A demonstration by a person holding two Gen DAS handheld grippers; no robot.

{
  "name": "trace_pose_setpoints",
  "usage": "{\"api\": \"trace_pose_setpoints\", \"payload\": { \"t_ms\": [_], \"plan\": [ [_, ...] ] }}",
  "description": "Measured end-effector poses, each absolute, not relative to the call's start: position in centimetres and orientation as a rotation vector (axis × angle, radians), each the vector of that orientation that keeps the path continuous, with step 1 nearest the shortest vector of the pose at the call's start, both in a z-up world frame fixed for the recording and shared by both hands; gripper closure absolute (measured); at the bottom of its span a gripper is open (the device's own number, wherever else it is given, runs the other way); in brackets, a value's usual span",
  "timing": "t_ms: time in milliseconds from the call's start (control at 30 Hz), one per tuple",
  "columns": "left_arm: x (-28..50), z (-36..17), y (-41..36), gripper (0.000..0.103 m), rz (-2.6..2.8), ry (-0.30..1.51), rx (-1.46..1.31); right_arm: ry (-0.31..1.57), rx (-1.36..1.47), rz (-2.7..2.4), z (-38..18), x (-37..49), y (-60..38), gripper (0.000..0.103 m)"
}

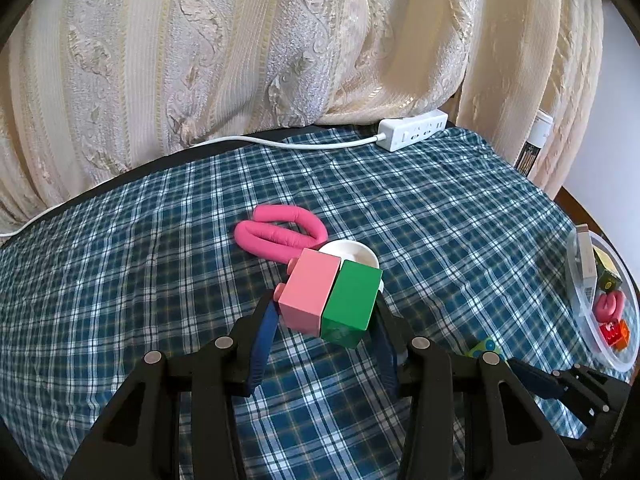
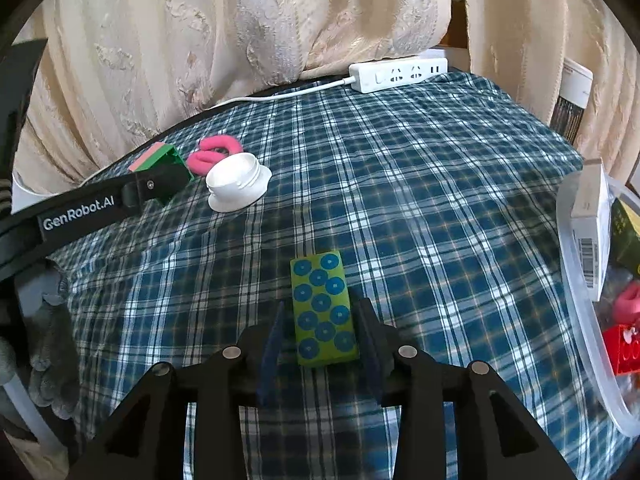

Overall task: Organize objects
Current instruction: 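Carry the pink-green block and green dotted brick toward the clear bowl with both grippers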

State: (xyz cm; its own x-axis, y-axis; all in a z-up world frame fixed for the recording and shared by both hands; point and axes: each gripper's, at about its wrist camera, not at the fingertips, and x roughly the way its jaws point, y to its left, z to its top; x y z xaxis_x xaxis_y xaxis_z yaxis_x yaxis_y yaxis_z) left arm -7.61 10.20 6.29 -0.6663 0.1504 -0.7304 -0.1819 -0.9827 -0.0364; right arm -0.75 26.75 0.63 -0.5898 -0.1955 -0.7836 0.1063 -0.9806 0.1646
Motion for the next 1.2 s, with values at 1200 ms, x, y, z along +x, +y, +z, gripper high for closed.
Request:
{"api": "trace_pose_setpoints", "payload": {
  "t_ms": [1200],
  "plan": [
    [-4.1,7.8,13.6,0.057,2.654,0.146,-1.084,-0.301,1.126,-2.815,5.9,6.9,32.8,0.071]
  ]
}}
